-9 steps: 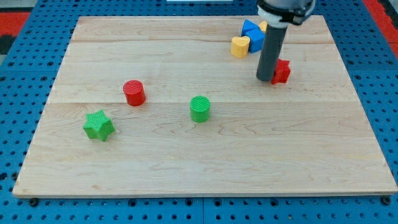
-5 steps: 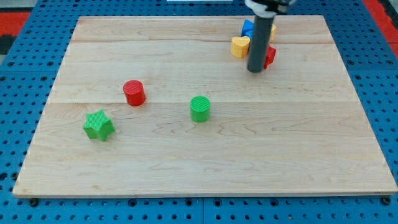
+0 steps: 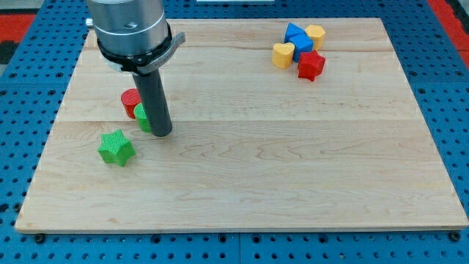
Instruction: Move the red circle into the yellow heart
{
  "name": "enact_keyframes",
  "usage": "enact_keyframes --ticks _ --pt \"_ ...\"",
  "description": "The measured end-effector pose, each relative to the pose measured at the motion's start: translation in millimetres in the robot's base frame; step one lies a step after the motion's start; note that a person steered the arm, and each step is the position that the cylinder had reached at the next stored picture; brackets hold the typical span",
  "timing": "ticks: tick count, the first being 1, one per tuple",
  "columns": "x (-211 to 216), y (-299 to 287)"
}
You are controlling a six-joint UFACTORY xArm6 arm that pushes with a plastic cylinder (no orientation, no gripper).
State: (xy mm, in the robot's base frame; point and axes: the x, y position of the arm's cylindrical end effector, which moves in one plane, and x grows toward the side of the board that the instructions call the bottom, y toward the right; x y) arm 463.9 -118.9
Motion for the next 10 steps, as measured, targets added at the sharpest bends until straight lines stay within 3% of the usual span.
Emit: enact_keyframes --ticks 1,3,4,5,6,7,8,9,10 --pt "-43 -78" --pt "-98 -153" --pt "-138 -73" --pt "-149 21" --pt "-153 -79" --pt "-186 -167" --pt "-209 -96" --pt "-208 51" --pt "-234 54"
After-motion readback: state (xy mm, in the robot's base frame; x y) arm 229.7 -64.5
